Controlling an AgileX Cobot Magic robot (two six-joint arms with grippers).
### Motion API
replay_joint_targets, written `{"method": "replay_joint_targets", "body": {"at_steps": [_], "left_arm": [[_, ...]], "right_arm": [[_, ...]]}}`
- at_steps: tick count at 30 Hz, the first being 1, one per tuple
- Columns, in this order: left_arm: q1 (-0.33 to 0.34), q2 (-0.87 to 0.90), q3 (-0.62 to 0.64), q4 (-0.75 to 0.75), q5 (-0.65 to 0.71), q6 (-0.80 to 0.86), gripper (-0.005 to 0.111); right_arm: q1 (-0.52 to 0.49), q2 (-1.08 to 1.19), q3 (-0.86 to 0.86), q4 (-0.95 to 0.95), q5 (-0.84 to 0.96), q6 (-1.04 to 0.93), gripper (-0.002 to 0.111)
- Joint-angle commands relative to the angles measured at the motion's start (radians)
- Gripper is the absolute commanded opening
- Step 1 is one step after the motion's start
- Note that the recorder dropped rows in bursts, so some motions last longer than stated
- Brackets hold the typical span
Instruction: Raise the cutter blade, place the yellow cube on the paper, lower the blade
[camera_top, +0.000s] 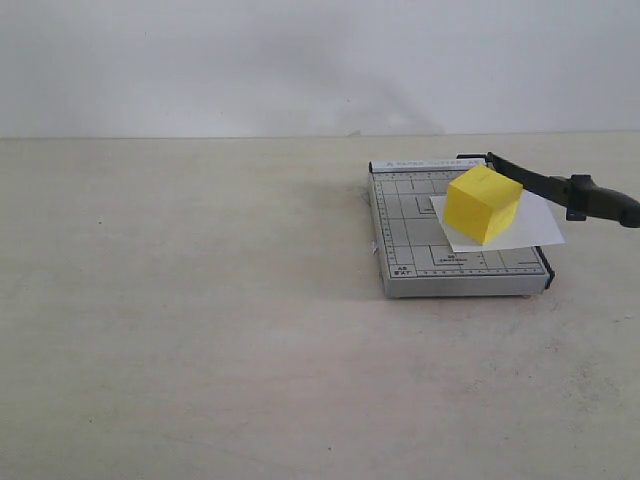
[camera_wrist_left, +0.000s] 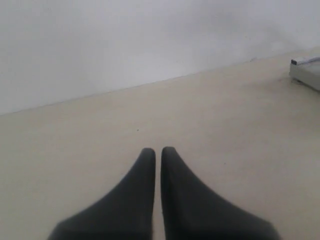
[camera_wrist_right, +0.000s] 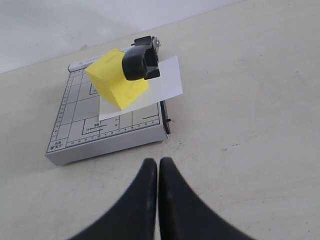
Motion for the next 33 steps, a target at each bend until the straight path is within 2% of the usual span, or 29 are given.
{"method": "replay_joint_targets", "body": {"at_steps": [1,4,7,11,13,17,19,23,25,29,33], "left_arm": [[0.003,-0.004,0.004,0.113,0.017,-0.007,0.004],[0.003,-0.004,0.004,0.137,0.017,-0.019,0.004],[0.003,-0.004,0.004,0.133,0.023,-0.057,0.004],[0.003,-0.004,0.004,0.129,0.008,-0.062,0.004],[0.003,-0.004,0.004,0.129,0.008,-0.062,0.004],[0.003,-0.004,0.004,0.129,0.008,-0.062,0.004],[0.003,-0.004,0.004,0.129,0.008,-0.062,0.004],[0.003,-0.004,0.004,0.129,0.008,-0.062,0.004],[0.003,-0.004,0.004,0.129,0.008,-0.062,0.004],[0.003,-0.004,0.004,0.129,0.006,-0.062,0.004],[0.003,-0.004,0.004,0.129,0.006,-0.062,0.004]], "right_arm": [[-0.001,0.001,0.002,-0.002,-0.004,0.001,0.001],[-0.001,0.001,0.002,-0.002,-0.009,0.001,0.001],[-0.001,0.001,0.002,0.039,-0.104,0.009,0.001],[-0.001,0.001,-0.021,0.073,-0.479,0.013,0.001],[-0.001,0.006,-0.073,0.057,-0.566,-0.056,0.001],[-0.001,0.118,-0.253,0.057,-0.376,-0.268,0.001],[-0.001,0.231,-0.364,0.057,-0.186,-0.346,0.001],[-0.001,0.46,-0.584,0.055,0.274,-0.349,0.001],[-0.001,0.568,-0.69,0.055,0.415,-0.359,0.001],[-0.001,0.715,-0.829,0.055,0.53,-0.399,0.001],[-0.001,0.809,-0.884,0.055,0.568,-0.412,0.002]]}}
